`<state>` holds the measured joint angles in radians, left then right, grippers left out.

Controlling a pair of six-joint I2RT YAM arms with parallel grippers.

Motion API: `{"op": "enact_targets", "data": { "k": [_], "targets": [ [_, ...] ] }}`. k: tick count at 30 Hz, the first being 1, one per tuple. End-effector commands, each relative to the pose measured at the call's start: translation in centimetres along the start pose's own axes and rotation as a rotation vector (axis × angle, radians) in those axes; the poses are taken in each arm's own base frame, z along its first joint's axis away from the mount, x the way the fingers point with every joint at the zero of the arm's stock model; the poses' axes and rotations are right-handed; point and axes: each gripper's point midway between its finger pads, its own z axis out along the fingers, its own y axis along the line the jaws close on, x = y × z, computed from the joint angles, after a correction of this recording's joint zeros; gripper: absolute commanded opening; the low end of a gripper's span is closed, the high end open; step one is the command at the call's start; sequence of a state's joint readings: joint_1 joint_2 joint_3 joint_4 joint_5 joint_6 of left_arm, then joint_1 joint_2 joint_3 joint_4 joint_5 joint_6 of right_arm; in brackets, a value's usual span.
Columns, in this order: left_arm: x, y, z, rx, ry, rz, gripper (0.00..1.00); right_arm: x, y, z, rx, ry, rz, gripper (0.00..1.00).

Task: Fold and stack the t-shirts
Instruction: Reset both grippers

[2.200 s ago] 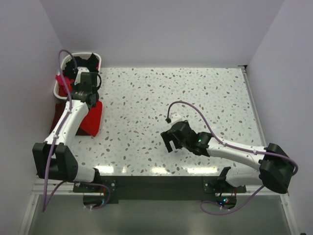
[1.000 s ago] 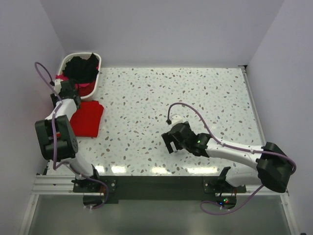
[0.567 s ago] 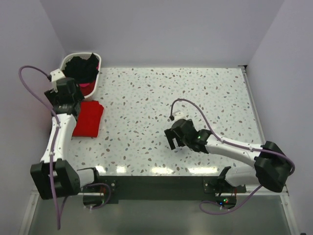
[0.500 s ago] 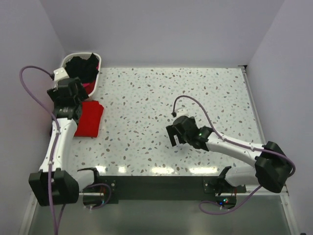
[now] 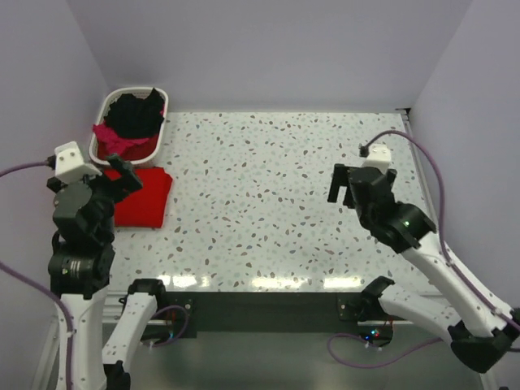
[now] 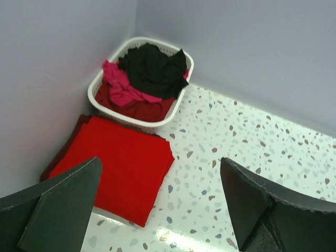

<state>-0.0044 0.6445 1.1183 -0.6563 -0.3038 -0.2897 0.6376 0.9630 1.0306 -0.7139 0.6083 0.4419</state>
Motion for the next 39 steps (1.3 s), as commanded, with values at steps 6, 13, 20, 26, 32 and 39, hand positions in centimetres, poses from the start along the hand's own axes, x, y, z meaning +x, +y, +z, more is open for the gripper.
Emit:
{"op": "enact_targets", "data": {
  "k": [6,13,20,26,32,39],
  "targets": [
    [-4.9,2.9,-5.4,-0.117,-0.135,-0.079,1.0,-4.3,-9.4,-9.1,0.083,-0.332,0.114,0.99],
    [-4.4,3.5,-5.8,-0.135,-0.148,-0.066,1.0,-3.1,-11.8,-10.6,0.089,-0.415,0.125,0.99],
    [-3.6,3.0,-4.8,-0.119,-0.14,-0.064,1.0,-1.9,-12.2,-10.0,0.113,-0.392,0.116,0.99],
    [-2.7,2.8,-4.2,-0.116,-0.124,-0.063,1.0,-1.5,-12.0,-9.5,0.117,-0.385,0.11,0.99],
    [-1.6,2.9,-3.5,-0.129,-0.096,-0.059,1.0,-1.2,-11.9,-9.4,0.11,-0.38,0.106,0.99],
    [-0.4,2.1,-2.4,-0.103,-0.077,-0.079,1.0,-0.9,-10.9,-8.6,0.079,-0.375,0.093,0.99]
  ]
}}
